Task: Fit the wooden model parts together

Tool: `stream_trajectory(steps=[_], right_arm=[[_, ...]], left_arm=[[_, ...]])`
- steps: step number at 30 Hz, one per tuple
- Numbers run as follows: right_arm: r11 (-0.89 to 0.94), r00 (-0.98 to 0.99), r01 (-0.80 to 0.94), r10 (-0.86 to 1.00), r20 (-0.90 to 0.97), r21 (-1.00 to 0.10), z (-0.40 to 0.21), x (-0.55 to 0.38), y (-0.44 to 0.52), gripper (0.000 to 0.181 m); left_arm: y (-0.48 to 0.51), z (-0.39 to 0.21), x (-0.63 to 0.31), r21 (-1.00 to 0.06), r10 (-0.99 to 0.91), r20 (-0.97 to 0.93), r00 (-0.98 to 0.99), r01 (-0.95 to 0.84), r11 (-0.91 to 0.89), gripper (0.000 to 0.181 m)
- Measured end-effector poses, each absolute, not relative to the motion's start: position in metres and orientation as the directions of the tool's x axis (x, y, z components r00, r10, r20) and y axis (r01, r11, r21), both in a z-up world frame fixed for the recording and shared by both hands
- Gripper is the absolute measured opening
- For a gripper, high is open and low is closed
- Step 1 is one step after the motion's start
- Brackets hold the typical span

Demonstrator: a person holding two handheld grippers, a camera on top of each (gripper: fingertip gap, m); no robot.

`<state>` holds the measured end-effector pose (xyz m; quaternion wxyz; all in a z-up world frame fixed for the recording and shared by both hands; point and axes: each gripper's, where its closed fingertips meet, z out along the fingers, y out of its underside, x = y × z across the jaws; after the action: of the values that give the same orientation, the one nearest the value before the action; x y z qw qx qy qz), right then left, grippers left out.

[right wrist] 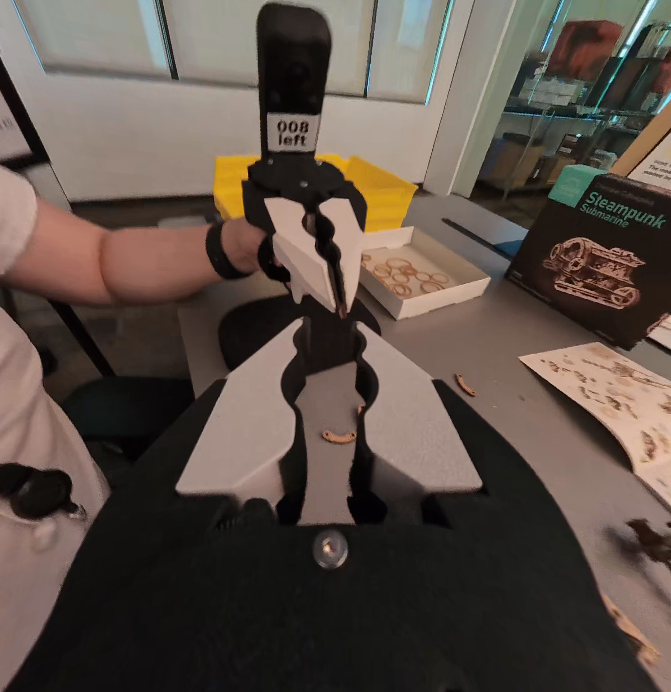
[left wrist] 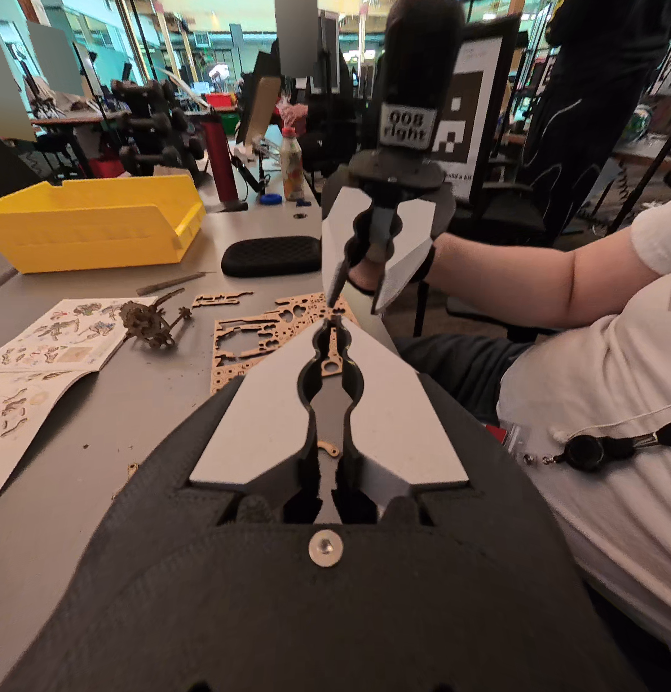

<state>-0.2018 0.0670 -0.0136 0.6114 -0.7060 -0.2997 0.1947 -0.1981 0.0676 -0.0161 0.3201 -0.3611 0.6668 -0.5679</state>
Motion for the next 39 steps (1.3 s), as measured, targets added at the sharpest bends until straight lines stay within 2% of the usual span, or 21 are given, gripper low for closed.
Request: stream_trajectory(steps=[4,15,39], right_arm=[[-0.077,0.731,0.023,0.681,-0.035,-0.997,-0.0075,-0.2031,0.0742,0.017],[-0.069,0.682,-0.089,0.723,-0.112,-0.994,-0.0036,-0.2072,0.0750,0.001],[-0.073,0.667,-0.098,0.736,-0.120,-0.992,-0.0044,-0.2089,0.0723,0.000]], left_arm=[[0.0671,-0.0105,-0.1995,-0.993,-0.844,-0.020,-0.537,-0.088,0.080,0.000],[0.0647,-0.0056,-0.2023,-0.995,-0.835,-0.027,-0.549,-0.066,0.075,0.000],[0.0616,-0.0060,-0.2024,-0.995,-0.828,-0.030,-0.559,-0.064,0.079,0.000]])
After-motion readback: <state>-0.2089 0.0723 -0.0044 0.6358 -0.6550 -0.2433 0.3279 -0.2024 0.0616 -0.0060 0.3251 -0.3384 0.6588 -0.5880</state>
